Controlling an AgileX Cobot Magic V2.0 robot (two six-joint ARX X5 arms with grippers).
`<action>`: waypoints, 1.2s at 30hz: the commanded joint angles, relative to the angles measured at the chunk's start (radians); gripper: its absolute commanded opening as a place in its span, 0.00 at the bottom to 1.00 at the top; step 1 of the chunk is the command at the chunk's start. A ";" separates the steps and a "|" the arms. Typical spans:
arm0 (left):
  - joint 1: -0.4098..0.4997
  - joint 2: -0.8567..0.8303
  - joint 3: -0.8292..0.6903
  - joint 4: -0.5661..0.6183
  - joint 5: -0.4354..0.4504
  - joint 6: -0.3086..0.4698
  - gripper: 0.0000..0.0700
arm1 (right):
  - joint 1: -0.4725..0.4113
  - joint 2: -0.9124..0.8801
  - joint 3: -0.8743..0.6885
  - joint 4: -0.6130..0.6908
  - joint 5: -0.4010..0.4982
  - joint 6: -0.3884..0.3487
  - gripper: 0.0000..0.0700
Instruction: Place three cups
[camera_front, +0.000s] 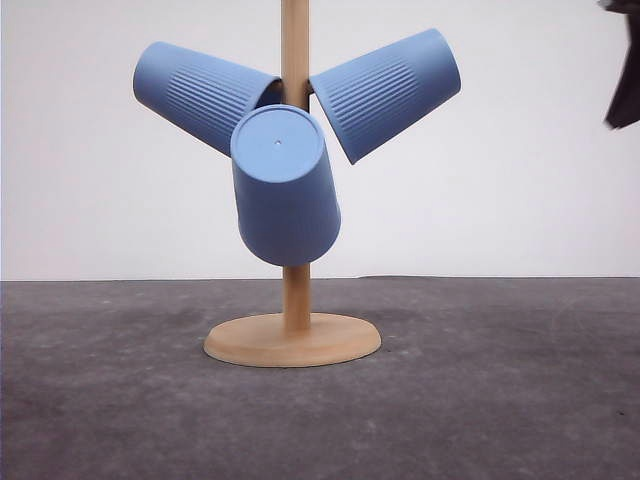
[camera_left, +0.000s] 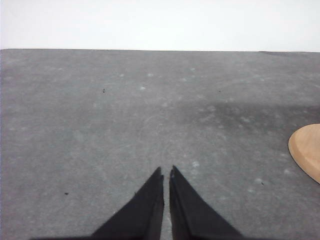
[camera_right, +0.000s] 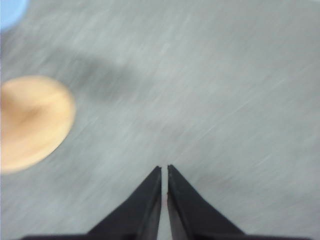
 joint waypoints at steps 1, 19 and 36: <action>0.001 0.000 -0.014 0.015 -0.001 0.005 0.00 | -0.020 -0.090 -0.091 0.044 0.024 -0.005 0.02; 0.001 0.000 -0.013 0.016 -0.001 0.005 0.00 | -0.261 -0.853 -0.716 0.285 0.103 0.025 0.02; 0.001 0.000 -0.013 0.016 -0.001 0.005 0.00 | -0.269 -0.853 -0.716 0.306 0.104 0.040 0.02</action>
